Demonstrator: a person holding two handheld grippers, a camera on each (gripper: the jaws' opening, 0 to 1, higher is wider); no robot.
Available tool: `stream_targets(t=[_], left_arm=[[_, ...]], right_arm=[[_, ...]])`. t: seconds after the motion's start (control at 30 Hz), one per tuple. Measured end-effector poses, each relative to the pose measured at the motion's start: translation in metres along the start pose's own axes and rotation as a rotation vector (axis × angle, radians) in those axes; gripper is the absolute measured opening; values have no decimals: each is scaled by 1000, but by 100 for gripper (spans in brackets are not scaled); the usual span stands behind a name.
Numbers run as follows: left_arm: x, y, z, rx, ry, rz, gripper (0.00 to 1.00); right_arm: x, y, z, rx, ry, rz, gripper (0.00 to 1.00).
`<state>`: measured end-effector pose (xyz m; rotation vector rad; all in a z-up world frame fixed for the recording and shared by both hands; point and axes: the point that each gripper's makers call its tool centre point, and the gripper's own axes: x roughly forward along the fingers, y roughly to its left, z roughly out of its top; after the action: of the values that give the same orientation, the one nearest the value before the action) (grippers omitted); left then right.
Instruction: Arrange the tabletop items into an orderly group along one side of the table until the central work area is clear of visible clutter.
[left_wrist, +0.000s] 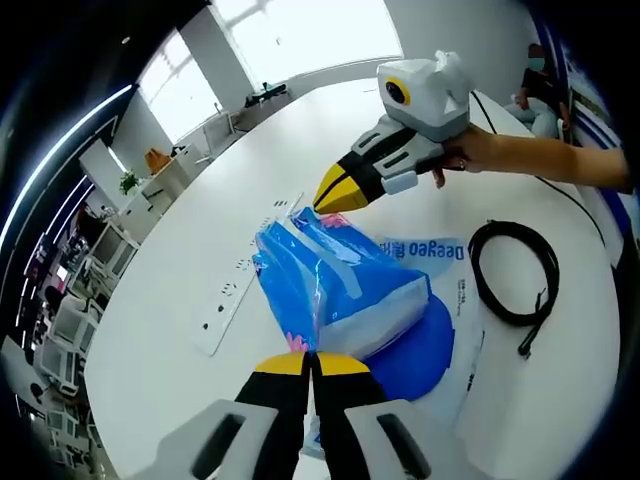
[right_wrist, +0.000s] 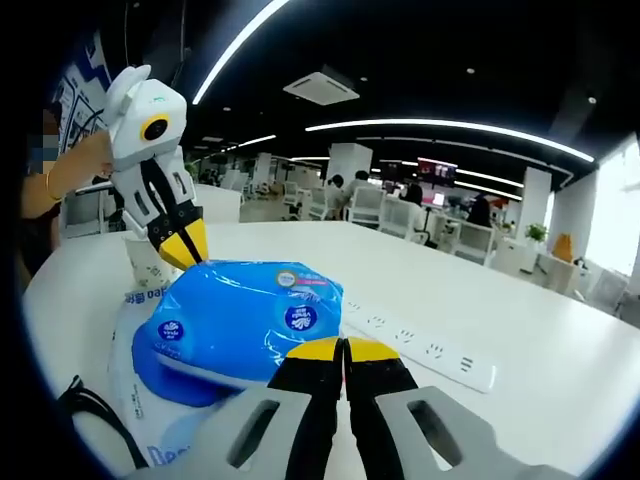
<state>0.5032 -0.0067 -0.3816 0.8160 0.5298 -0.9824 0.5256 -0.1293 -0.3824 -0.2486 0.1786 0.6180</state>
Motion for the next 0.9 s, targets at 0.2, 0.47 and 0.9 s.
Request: stream_targets(t=[0.2, 0.47, 0.9], left_arm=[[-1, -5, 15, 26, -12, -8, 0], [5, -15, 29, 59, -9, -24, 0], [11, -37, 49, 78, -23, -47, 0]], right_arm=[[-15, -9, 2, 15, -2, -17, 0], [-34, -19, -1, 4, 5, -43, 0], [-67, -31, -4, 15, 8, -90, 0]])
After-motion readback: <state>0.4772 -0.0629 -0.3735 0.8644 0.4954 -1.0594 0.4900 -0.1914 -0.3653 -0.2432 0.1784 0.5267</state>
